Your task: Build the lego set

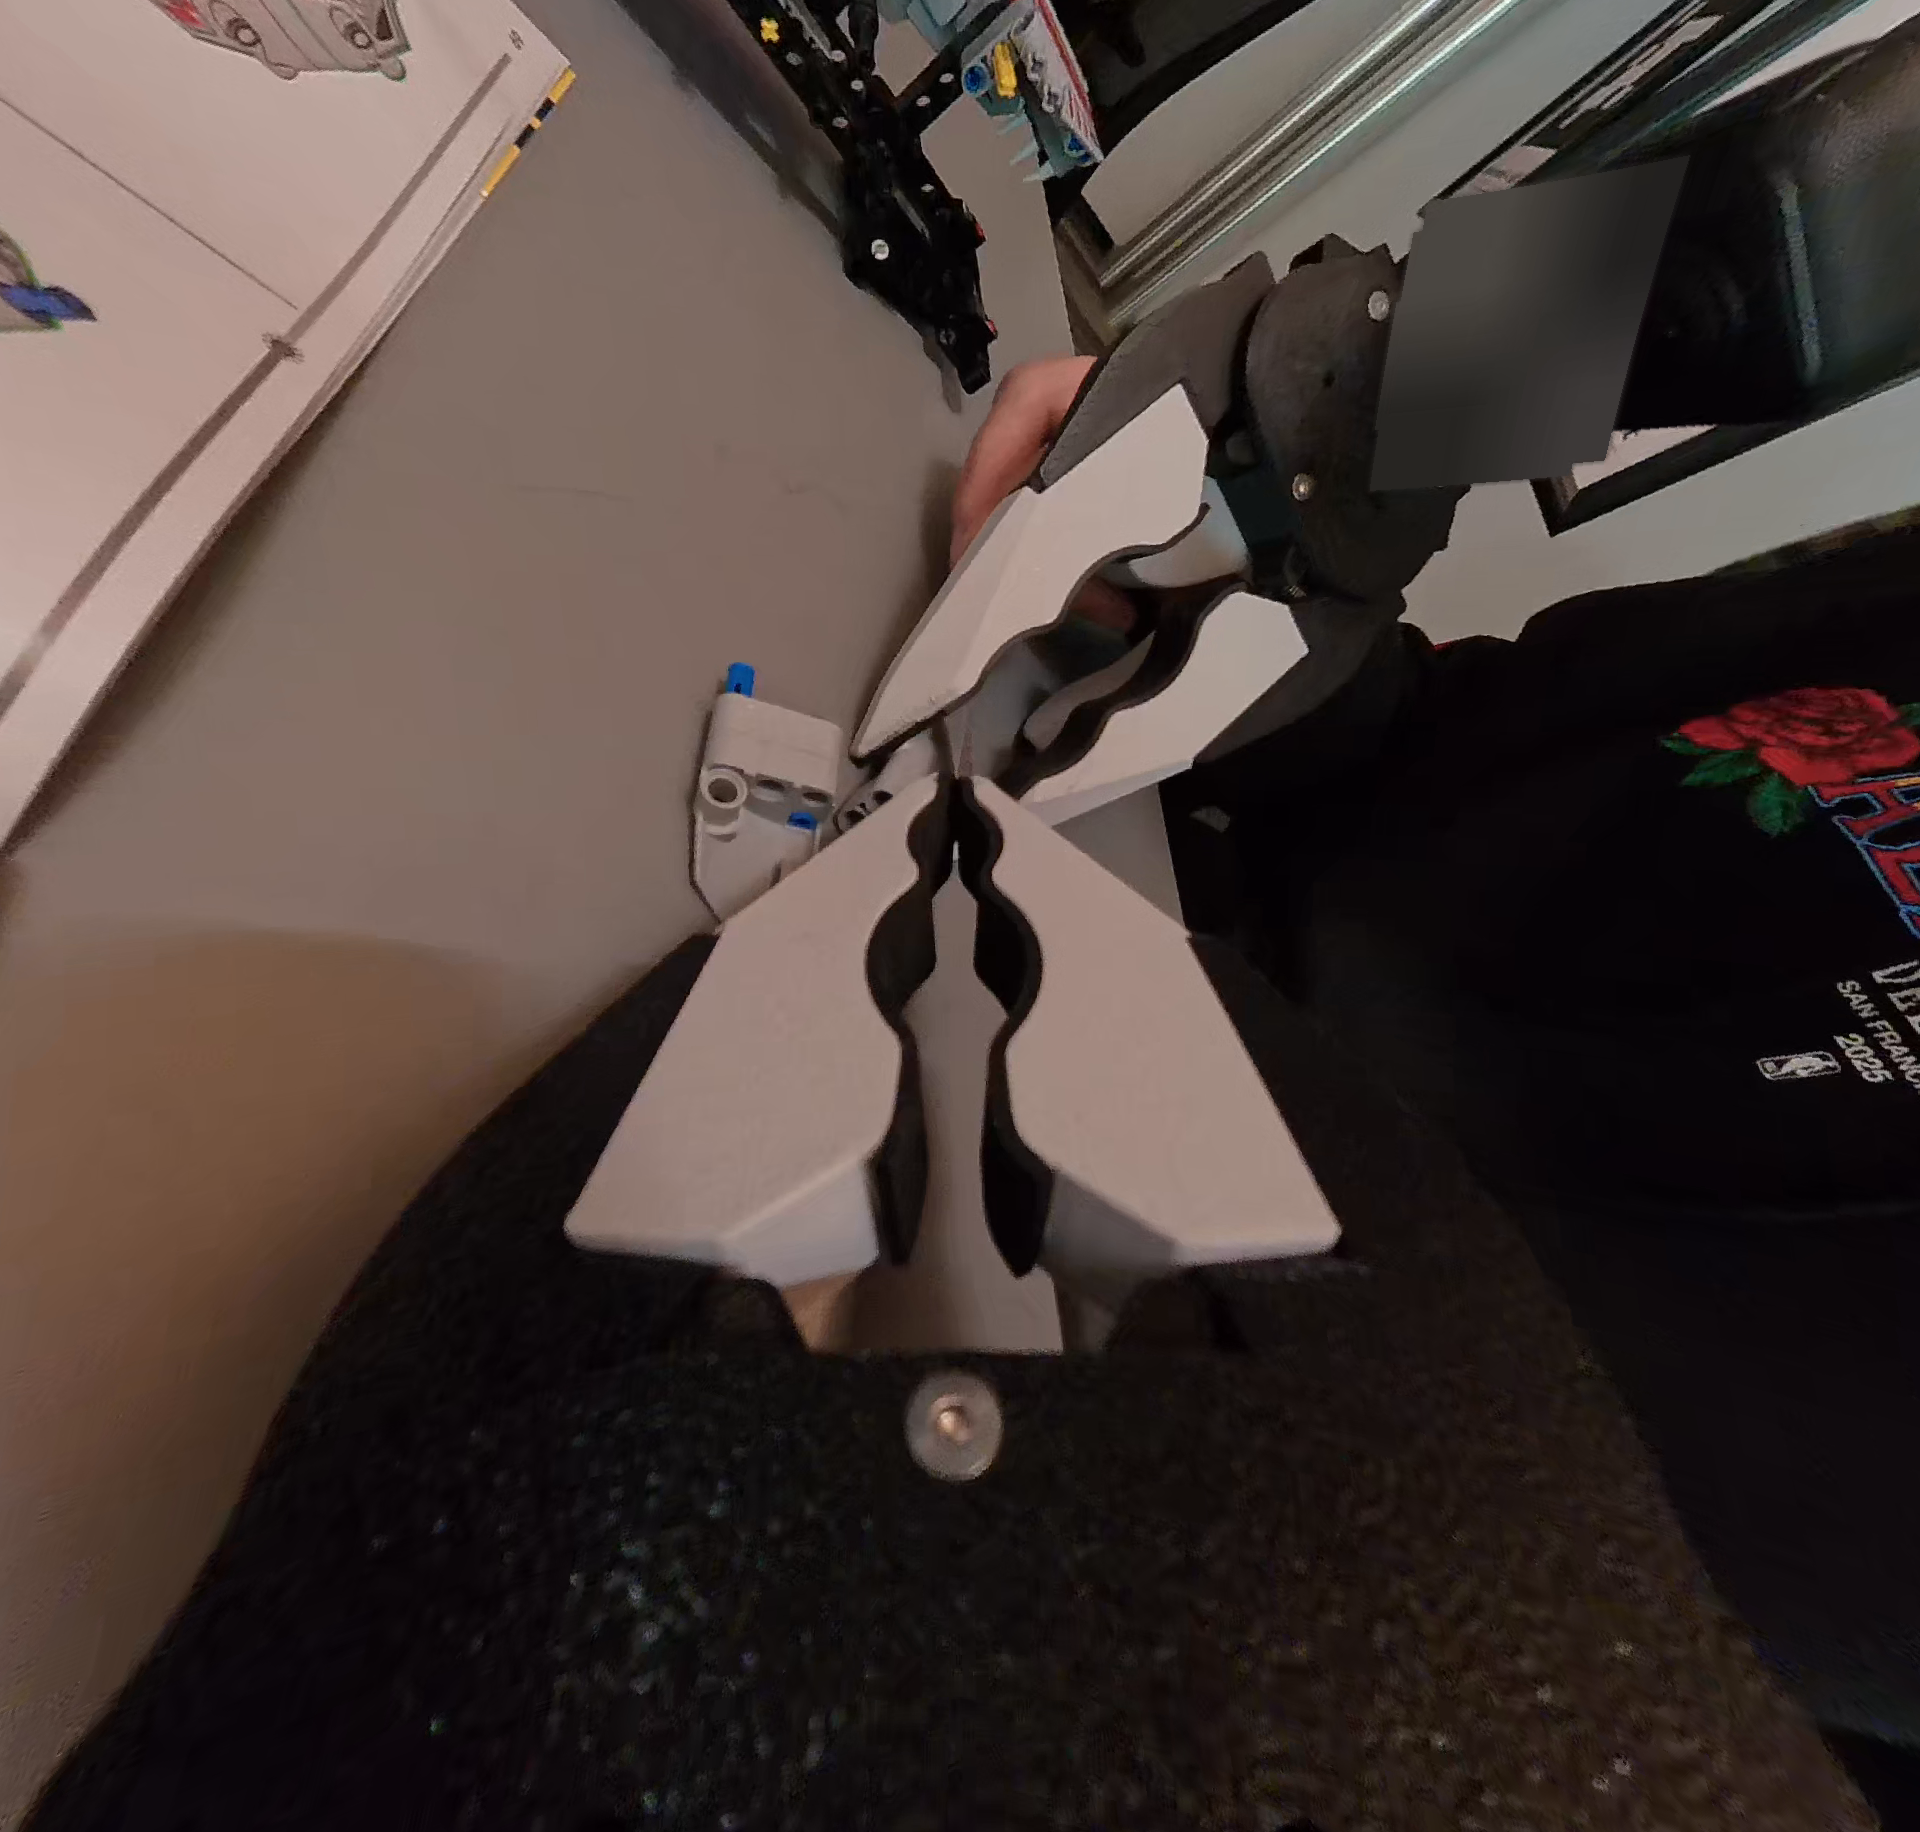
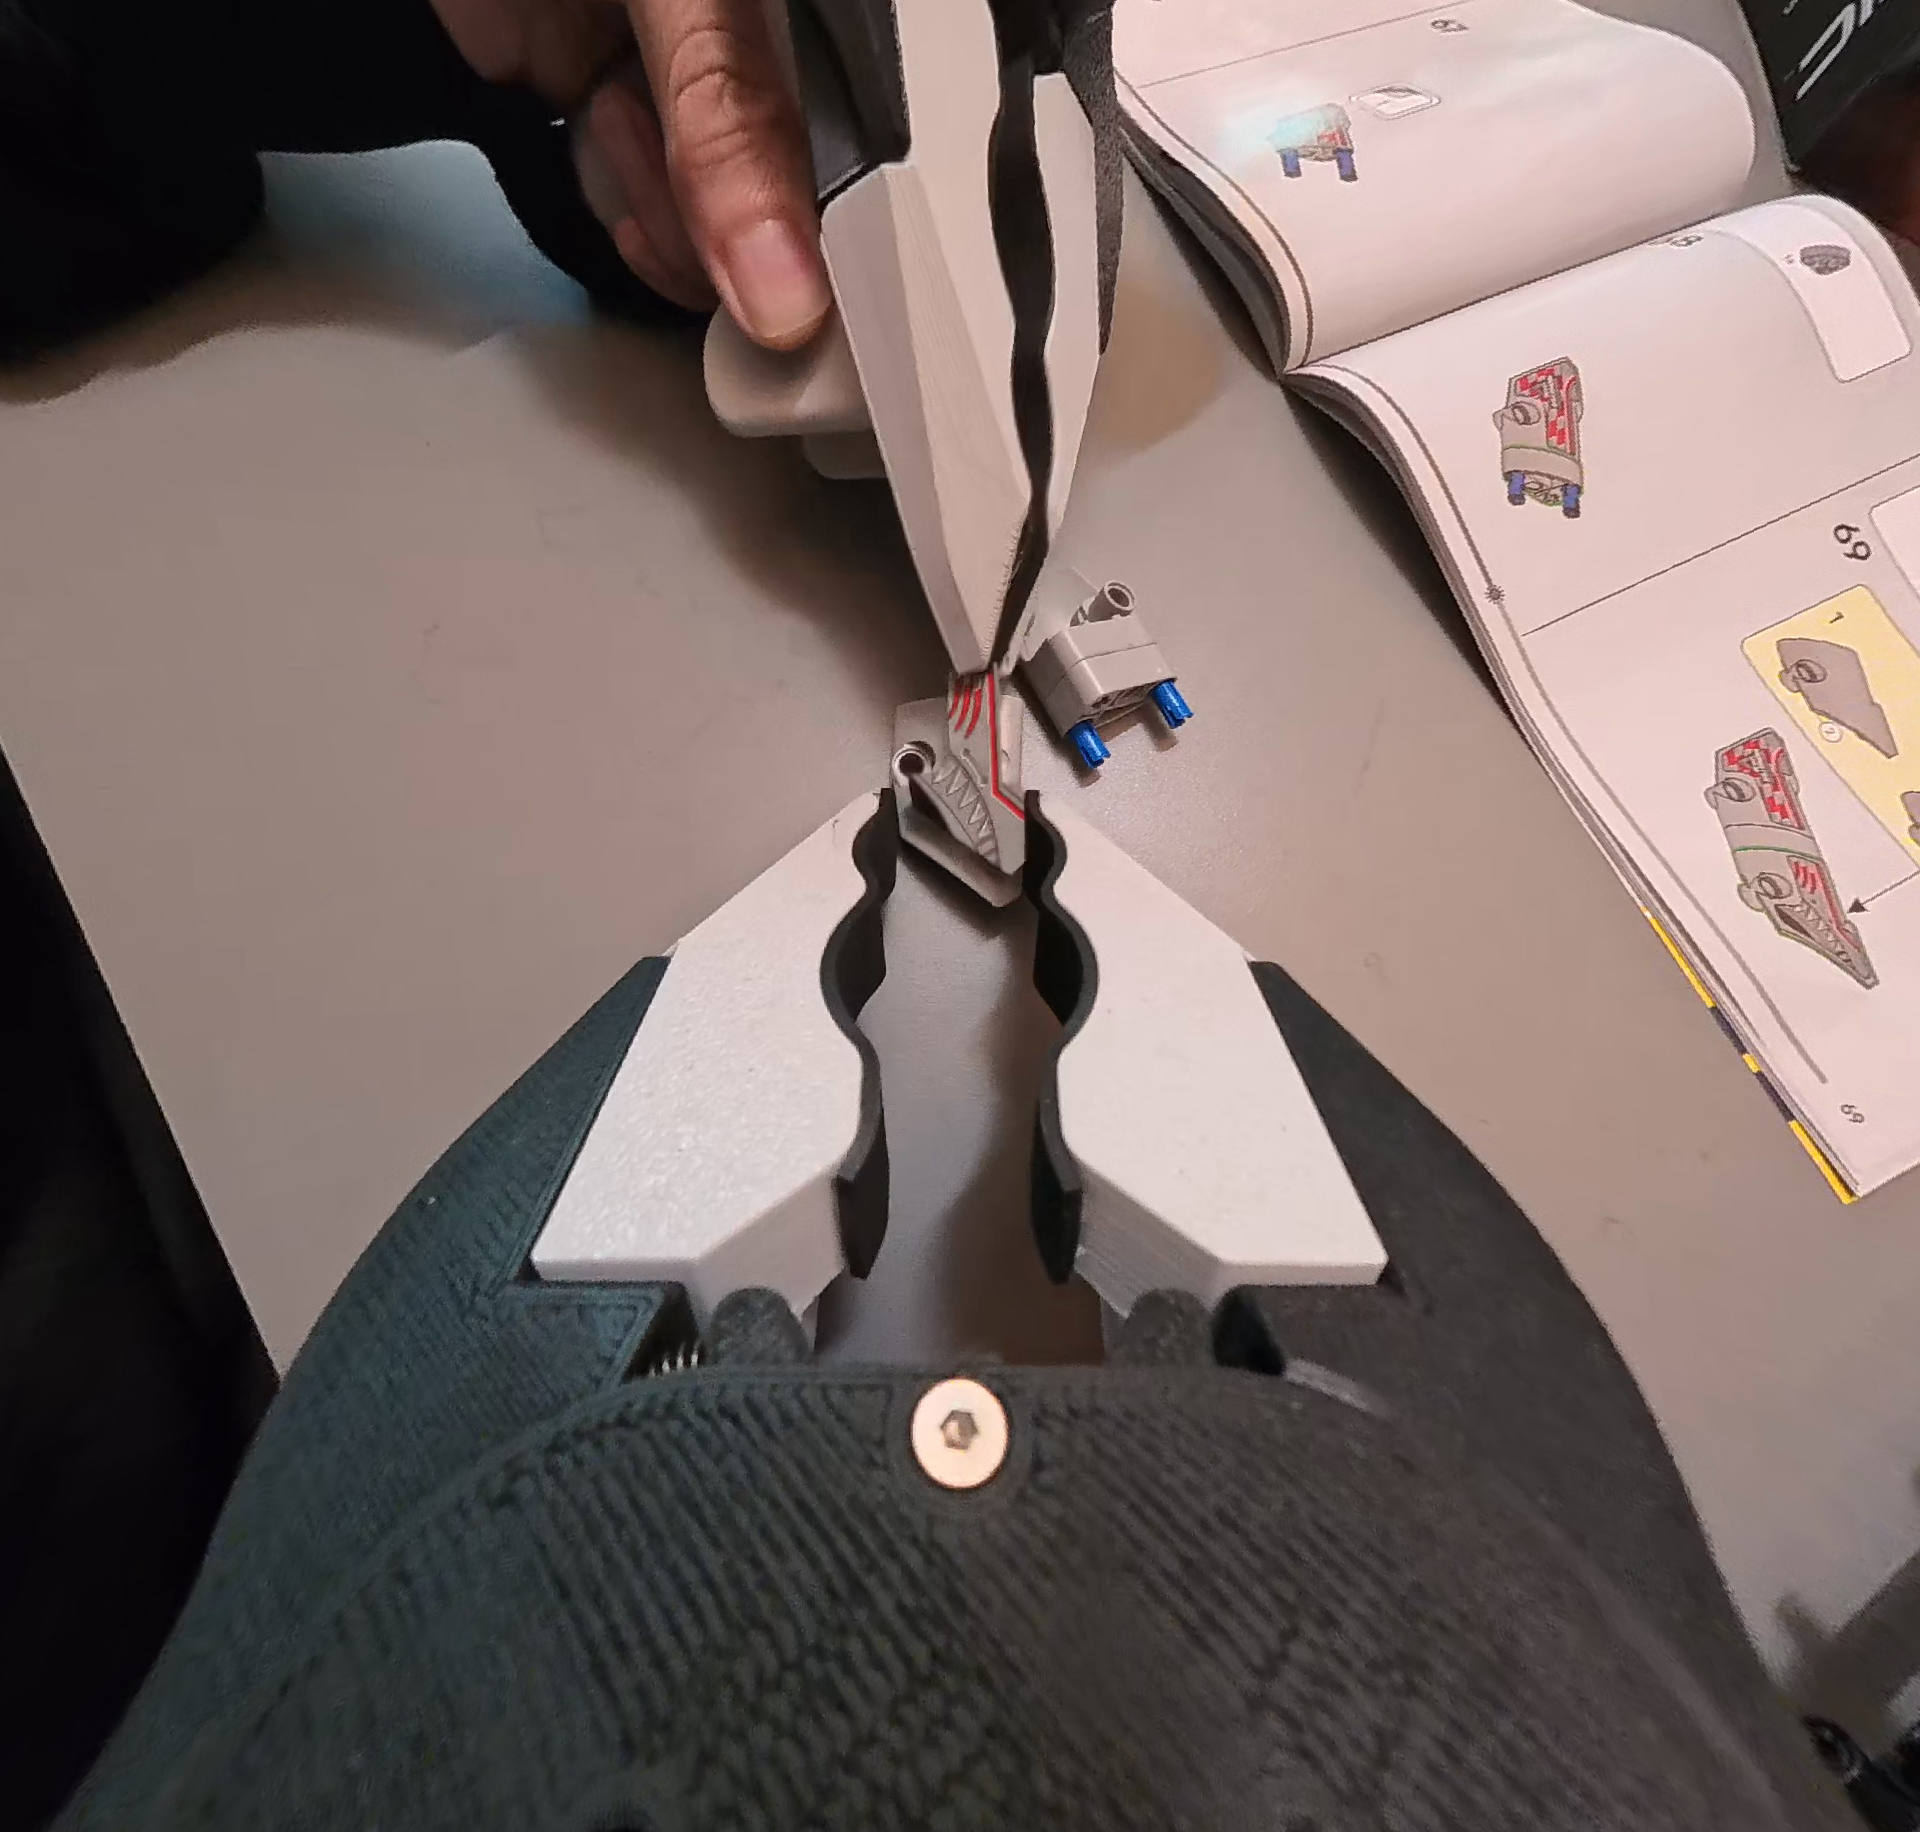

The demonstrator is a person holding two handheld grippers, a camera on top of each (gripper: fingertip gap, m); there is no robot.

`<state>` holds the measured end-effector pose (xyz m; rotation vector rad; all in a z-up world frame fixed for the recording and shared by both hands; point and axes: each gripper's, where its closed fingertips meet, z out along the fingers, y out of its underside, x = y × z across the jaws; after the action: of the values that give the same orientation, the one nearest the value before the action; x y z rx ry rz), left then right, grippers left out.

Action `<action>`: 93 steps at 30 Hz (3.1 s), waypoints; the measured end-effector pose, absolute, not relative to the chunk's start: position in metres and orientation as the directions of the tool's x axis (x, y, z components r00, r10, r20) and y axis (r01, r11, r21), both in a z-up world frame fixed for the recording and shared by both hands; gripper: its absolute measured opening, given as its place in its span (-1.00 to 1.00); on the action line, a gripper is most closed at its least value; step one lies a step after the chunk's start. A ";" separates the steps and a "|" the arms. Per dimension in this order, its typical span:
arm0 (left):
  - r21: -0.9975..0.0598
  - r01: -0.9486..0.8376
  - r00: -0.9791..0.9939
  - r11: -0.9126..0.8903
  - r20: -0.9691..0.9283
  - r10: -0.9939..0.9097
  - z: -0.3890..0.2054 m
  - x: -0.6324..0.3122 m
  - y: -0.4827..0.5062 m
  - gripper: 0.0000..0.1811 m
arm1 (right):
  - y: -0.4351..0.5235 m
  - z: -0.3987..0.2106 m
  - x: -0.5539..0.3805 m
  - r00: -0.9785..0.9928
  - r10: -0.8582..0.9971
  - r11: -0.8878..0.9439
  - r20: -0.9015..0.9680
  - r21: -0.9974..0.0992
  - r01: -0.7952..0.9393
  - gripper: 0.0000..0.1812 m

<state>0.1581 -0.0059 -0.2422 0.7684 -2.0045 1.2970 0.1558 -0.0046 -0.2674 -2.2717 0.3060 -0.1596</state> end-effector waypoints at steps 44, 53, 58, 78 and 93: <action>-0.623 -0.702 -0.685 0.346 0.723 -0.088 -0.233 0.155 -0.008 -1.00 | -0.004 -0.268 0.156 0.963 -0.268 -0.640 0.037 -0.754 -0.149 -0.76; -0.621 -0.694 -0.694 0.366 0.712 -0.107 -0.237 0.157 -0.008 -1.00 | -0.004 -0.268 0.156 0.963 -0.268 -0.637 0.025 -0.754 -0.158 -0.76; -0.622 -0.697 -0.691 0.356 0.716 -0.102 -0.236 0.158 -0.008 -1.00 | -0.003 -0.268 0.149 0.974 -0.225 -0.639 -0.004 -0.754 -0.151 -0.59; -0.586 -0.707 -0.676 0.397 0.725 -0.134 -0.245 0.153 -0.009 -1.00 | -0.004 -0.268 0.152 0.969 -0.245 -0.639 0.010 -0.754 -0.154 -0.50; -0.568 -0.717 -0.664 0.404 0.733 -0.149 -0.248 0.154 -0.009 -1.00 | -0.003 -0.268 0.151 0.970 -0.244 -0.639 0.011 -0.754 -0.152 -0.51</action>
<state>0.1538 -0.0091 -0.2483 0.7345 -2.0721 1.2473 0.1510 -0.0033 -0.2678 -2.2752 0.2755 -0.1405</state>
